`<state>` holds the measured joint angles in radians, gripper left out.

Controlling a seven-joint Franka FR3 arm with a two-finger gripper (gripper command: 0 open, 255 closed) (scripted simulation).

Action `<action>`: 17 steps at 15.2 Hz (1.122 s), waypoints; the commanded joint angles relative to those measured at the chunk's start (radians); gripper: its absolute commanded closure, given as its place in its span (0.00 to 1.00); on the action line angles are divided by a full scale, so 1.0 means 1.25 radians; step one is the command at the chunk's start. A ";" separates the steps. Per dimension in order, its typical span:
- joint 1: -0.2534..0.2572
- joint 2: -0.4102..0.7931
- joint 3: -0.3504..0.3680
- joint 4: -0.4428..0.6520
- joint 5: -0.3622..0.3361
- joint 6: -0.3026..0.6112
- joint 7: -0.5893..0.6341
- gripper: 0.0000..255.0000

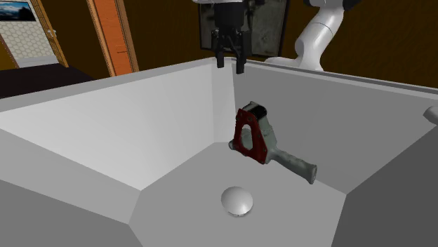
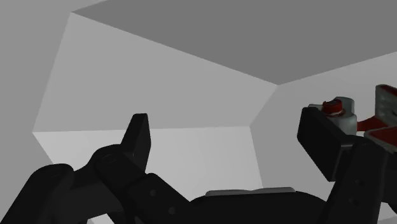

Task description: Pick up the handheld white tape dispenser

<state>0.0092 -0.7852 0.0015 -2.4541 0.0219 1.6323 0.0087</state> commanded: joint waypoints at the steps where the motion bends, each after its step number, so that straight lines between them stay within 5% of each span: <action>1: 0.000 0.000 0.000 0.000 0.000 0.000 0.000 0.00; 17: 0.179 0.274 0.112 0.165 0.109 0.181 -0.128 0.00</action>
<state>0.2243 -0.4559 0.1366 -2.2608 0.1535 1.8527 -0.1407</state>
